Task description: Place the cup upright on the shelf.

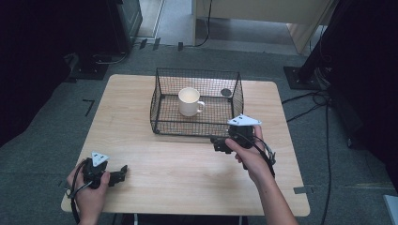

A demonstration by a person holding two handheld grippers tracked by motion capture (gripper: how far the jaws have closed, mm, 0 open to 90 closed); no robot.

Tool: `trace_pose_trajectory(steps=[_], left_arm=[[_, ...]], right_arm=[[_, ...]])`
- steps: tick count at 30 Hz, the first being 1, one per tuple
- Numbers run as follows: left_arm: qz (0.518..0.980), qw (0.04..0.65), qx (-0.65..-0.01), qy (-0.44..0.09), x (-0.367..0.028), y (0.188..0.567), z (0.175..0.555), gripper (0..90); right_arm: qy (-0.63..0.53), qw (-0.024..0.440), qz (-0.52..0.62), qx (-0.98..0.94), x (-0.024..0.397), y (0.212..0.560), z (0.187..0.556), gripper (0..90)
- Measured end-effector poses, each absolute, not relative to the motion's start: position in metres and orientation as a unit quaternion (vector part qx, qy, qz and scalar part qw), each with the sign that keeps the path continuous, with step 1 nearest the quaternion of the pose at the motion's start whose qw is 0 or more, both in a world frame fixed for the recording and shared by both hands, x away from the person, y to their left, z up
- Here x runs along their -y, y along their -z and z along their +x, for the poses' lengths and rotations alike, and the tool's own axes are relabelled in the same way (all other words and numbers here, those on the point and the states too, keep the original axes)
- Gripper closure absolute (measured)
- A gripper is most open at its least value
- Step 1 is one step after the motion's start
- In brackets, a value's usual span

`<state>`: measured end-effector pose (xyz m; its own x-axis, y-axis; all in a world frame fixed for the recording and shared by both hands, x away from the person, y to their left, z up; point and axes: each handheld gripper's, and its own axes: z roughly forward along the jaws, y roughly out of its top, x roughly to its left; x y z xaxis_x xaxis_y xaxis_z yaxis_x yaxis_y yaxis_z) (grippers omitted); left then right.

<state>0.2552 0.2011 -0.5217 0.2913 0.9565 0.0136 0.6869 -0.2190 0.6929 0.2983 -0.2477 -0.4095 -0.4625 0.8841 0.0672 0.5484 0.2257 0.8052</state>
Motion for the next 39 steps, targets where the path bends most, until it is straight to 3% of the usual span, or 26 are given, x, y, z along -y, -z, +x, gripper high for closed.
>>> trace_pose_trajectory(steps=[39], left_arm=[[0.747, 0.297, -0.550, -0.227, -0.201, 0.522, 0.255, 0.0]], right_arm=[[-0.370, 0.245, 0.539, -0.716, 0.350, 0.470, 0.236, 2.2]])
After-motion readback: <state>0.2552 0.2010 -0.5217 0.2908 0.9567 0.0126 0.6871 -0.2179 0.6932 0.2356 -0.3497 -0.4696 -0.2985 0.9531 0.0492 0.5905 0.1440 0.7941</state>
